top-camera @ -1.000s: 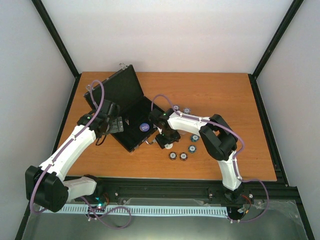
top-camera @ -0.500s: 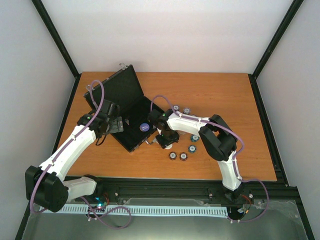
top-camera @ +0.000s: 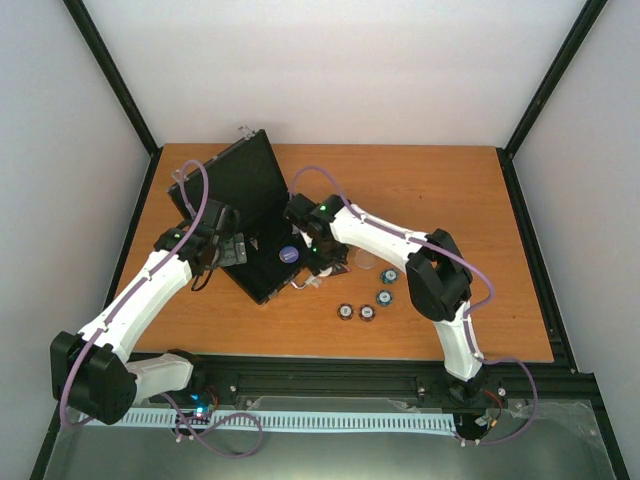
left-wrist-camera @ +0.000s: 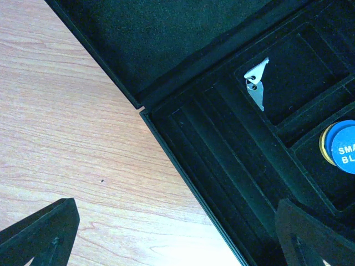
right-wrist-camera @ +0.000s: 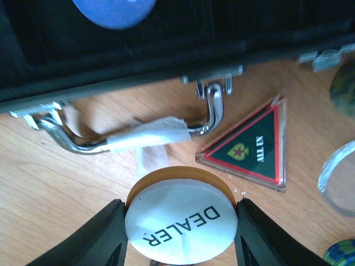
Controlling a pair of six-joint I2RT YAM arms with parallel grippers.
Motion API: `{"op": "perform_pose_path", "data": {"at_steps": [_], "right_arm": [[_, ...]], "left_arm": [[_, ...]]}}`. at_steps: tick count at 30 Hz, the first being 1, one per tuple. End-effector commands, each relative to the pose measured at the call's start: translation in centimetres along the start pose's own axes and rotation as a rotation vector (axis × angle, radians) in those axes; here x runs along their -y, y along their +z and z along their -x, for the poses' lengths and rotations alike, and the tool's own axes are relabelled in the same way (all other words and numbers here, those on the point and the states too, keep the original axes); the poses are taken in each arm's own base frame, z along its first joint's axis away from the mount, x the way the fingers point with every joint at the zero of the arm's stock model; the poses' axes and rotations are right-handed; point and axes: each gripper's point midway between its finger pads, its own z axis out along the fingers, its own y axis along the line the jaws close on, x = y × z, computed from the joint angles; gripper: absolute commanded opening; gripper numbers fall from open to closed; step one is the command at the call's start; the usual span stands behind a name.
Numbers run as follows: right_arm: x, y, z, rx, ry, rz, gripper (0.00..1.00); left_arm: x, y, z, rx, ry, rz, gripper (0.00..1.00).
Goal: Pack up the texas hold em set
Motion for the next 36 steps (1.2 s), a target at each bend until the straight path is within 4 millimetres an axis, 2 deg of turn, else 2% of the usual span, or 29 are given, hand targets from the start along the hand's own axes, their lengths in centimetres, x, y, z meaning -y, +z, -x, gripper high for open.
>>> {"op": "perform_pose_path", "data": {"at_steps": [1, 7, 16, 18, 28, 36], "right_arm": [[-0.9, -1.5, 1.4, 0.014, -0.043, 0.018, 0.49], [-2.4, -1.9, 5.8, 0.085, -0.066, 0.062, 0.49], [-4.1, 0.7, 9.2, 0.134, -0.046, 0.122, 0.49], [-4.4, 0.4, 10.4, 0.169, -0.043, 0.131, 0.49], [-4.8, 2.5, 12.1, 0.198, -0.038, 0.14, 0.49], [-4.3, 4.4, 12.2, 0.171, -0.022, 0.131, 0.48]], "left_arm": [[-0.4, -0.6, 0.5, 0.026, -0.031, 0.007, 1.0], [-0.7, -0.8, 0.5, 0.033, -0.04, 0.015, 1.0], [-1.1, -1.1, 0.3, 0.036, -0.036, 0.025, 1.0], [-1.2, -1.1, 0.2, 0.033, -0.032, 0.027, 1.0], [-1.0, -0.9, 0.1, 0.026, -0.016, 0.024, 1.0], [-1.2, -0.7, -0.2, 0.023, -0.011, 0.027, 1.0]]}}
